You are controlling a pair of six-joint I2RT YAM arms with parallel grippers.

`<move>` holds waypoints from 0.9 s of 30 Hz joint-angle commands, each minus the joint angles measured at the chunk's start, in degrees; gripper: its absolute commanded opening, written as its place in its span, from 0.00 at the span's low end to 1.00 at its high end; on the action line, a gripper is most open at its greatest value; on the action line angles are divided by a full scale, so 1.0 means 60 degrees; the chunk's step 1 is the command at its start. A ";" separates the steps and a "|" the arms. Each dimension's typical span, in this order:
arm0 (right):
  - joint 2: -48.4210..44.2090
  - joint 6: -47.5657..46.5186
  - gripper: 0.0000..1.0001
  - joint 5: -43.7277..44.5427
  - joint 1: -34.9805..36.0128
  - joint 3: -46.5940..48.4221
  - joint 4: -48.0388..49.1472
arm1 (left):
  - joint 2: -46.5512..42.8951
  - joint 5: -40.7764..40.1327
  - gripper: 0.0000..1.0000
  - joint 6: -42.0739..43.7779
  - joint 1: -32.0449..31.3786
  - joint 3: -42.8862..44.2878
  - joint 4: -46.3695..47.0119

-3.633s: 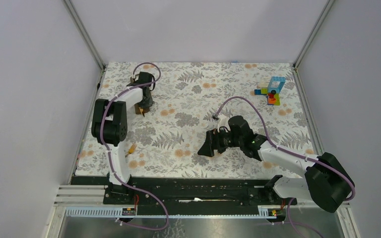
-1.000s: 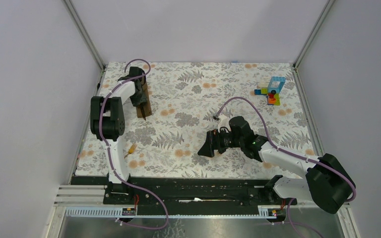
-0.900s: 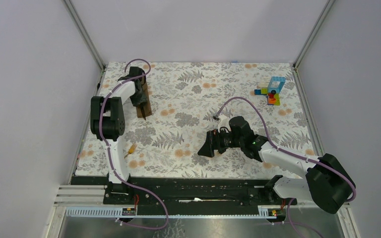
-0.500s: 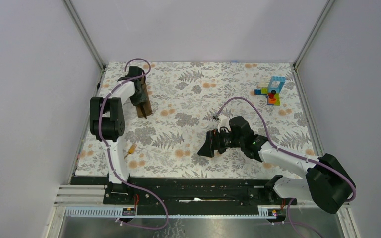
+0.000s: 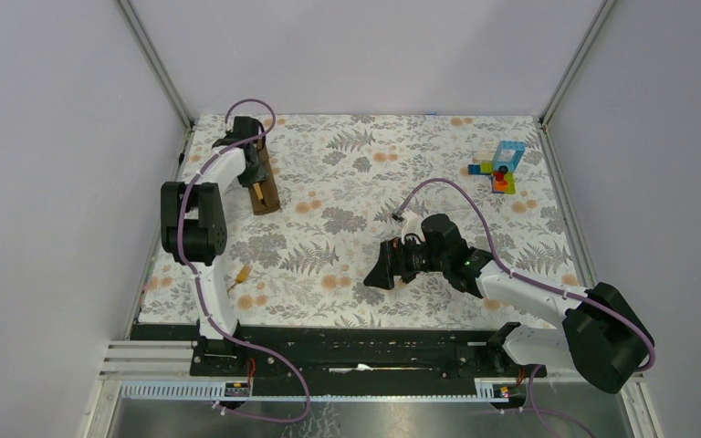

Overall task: Fold the napkin into a case and place the utensils inside
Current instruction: Insert the knife at the center of the board.

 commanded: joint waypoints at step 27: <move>-0.0079 -0.0086 1.00 0.0087 -0.0068 0.0142 -0.0031 | 0.0473 -0.0539 0.34 0.0700 0.0018 0.0519 0.1473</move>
